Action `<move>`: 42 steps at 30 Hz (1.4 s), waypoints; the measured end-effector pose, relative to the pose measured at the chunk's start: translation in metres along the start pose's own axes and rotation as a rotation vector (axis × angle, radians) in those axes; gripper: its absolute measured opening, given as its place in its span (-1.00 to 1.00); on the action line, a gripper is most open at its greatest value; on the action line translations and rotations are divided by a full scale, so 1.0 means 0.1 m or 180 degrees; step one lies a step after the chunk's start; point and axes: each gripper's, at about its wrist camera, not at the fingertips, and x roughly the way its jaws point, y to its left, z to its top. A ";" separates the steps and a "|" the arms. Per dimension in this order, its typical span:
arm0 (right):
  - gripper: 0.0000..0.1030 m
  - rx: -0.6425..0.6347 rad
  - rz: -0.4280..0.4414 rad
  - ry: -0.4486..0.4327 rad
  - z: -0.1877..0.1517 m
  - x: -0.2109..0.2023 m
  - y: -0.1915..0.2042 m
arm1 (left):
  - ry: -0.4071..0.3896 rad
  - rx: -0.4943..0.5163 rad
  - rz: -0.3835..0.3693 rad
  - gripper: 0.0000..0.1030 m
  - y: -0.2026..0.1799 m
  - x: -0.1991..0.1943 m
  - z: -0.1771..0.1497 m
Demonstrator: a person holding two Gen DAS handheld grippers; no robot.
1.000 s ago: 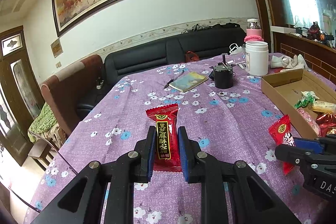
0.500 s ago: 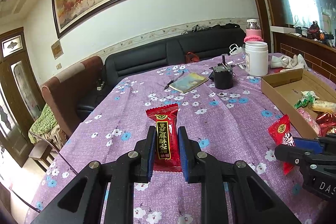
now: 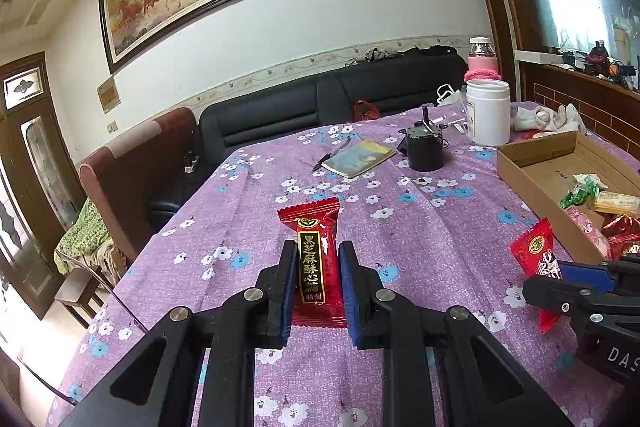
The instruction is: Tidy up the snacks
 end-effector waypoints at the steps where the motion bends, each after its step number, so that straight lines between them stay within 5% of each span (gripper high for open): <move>1: -0.57 -0.0002 0.0000 0.0000 0.01 0.00 0.00 | -0.0003 -0.0001 0.0007 -0.58 0.00 0.00 0.00; 42: -0.57 -0.0002 -0.0038 -0.0026 0.04 -0.05 -0.05 | -0.0018 -0.0003 0.0018 -0.58 0.00 0.00 0.00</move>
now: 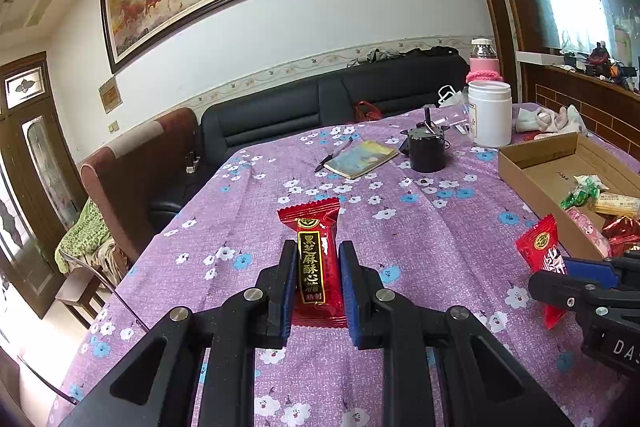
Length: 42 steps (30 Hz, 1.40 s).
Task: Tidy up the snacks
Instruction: 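Carry the red candy bar and small red candy over the cardboard tray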
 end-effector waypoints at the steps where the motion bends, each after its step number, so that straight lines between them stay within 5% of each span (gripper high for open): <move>1: -0.57 0.0007 0.0000 -0.0007 0.01 -0.01 -0.01 | -0.0002 -0.0001 -0.0003 -0.58 0.00 0.00 0.00; 9: -0.57 0.0287 -0.0044 -0.0256 0.21 -0.24 -0.34 | -0.0056 -0.0238 -0.0542 -0.58 0.10 -0.11 0.05; 16: -0.57 0.0838 -0.0167 -0.0409 0.39 -0.50 -1.04 | 0.0063 -0.0304 -0.1035 -0.59 -0.02 -0.22 0.13; 22: -0.56 0.1203 -0.0147 -0.0464 0.46 -0.71 -1.59 | 0.0068 0.0012 -0.1229 -0.59 -0.55 -0.50 0.32; 26: -0.56 0.1211 -0.0196 -0.0416 0.49 -0.77 -1.77 | 0.0118 0.0082 -0.1573 -0.59 -1.06 -0.65 0.49; 34: -0.55 0.1267 -0.0347 -0.0148 0.41 -0.62 -1.92 | 0.0535 0.0179 -0.1921 -0.60 -1.99 -0.54 0.33; 42: -0.55 0.1216 -0.0459 0.0047 0.34 -0.46 -1.87 | 0.0646 0.0189 -0.1968 -0.60 -2.09 -0.42 0.15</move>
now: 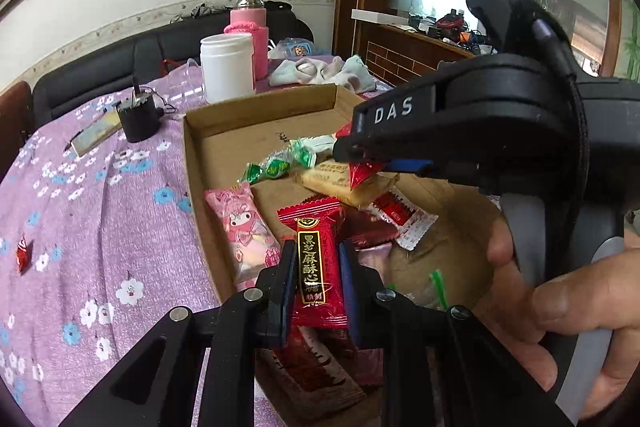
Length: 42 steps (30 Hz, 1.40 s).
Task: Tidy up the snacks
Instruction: 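Carry the red candy bar and small red candy over the cardboard tray, then open both grippers to drop the candies into the tray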
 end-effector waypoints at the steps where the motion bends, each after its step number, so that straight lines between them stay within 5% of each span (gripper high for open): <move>1: -0.55 -0.0010 -0.0024 -0.0001 -0.01 0.01 0.01 | -0.0005 0.0004 -0.0011 -0.60 0.01 0.01 0.00; 20: -0.50 -0.0106 -0.0209 -0.0124 -0.02 -0.02 0.09 | -0.0244 0.0297 0.0100 -0.59 -0.15 -0.14 -0.10; 23: -0.38 -0.0112 -0.0222 -0.0153 -0.02 -0.04 0.10 | -0.0252 0.0307 0.0137 -0.40 -0.15 -0.14 -0.11; 33: -0.18 -0.0123 -0.0269 -0.0182 -0.02 -0.06 0.11 | -0.0308 0.0343 0.0201 -0.34 -0.11 -0.18 -0.12; 42: -0.15 -0.0129 -0.0295 -0.0205 -0.01 -0.08 0.11 | -0.0384 0.0279 0.0255 -0.02 -0.04 -0.21 -0.10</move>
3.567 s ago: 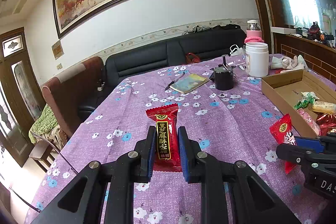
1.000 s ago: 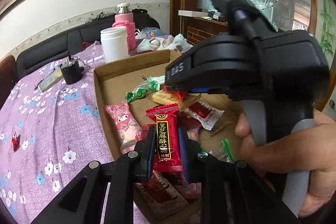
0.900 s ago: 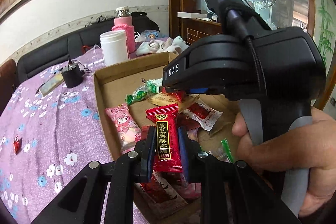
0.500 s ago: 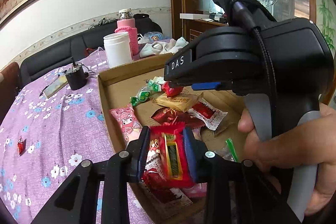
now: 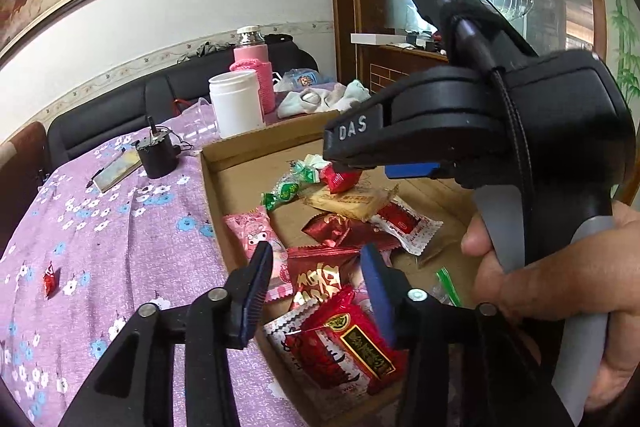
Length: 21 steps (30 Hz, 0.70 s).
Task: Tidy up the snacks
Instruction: 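Open both grippers to drop the candies into the tray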
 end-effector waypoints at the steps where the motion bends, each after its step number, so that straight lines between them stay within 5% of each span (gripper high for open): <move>1: -0.13 -0.0004 0.0000 -0.0004 0.00 -0.01 0.00 | -0.0012 -0.0010 0.0001 0.01 0.01 -0.01 0.00; 21: -0.01 -0.0049 -0.0049 -0.0061 -0.01 -0.05 0.04 | -0.0143 -0.0029 0.0200 0.42 0.09 -0.09 0.01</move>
